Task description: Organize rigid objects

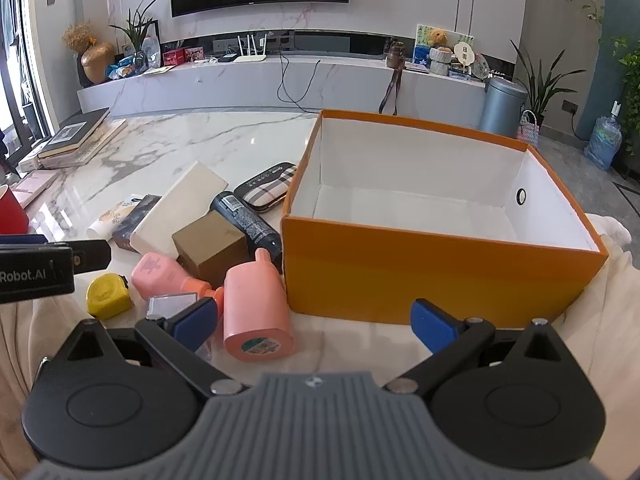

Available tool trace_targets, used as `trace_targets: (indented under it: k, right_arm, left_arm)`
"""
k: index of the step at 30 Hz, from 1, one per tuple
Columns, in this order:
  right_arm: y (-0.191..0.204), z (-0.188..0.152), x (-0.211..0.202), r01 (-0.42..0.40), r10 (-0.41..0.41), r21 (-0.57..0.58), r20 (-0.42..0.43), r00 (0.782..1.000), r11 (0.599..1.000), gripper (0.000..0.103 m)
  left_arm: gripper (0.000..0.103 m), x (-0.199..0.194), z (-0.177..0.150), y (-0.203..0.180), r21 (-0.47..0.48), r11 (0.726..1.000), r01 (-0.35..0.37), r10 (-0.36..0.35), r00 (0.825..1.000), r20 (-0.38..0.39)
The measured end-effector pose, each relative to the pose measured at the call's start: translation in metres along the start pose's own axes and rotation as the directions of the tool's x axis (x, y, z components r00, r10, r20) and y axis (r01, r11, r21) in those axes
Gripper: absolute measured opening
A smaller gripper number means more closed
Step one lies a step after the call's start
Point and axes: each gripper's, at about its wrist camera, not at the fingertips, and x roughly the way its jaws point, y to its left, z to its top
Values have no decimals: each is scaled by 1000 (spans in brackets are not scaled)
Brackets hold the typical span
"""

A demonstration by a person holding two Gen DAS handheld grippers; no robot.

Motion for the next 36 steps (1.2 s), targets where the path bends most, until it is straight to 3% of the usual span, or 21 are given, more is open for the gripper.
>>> trace_targets:
  k: [31, 36]
  right_arm:
    - [1, 1, 6, -11, 11, -1, -34, 999, 1000, 101]
    - [0, 1, 9, -19, 19, 7, -48, 999, 1000, 101]
  left_arm:
    - [88, 3, -1, -2, 1, 1000, -1, 1, 1000, -22]
    - [88, 9, 0, 5, -15, 1000, 25, -26, 998, -57]
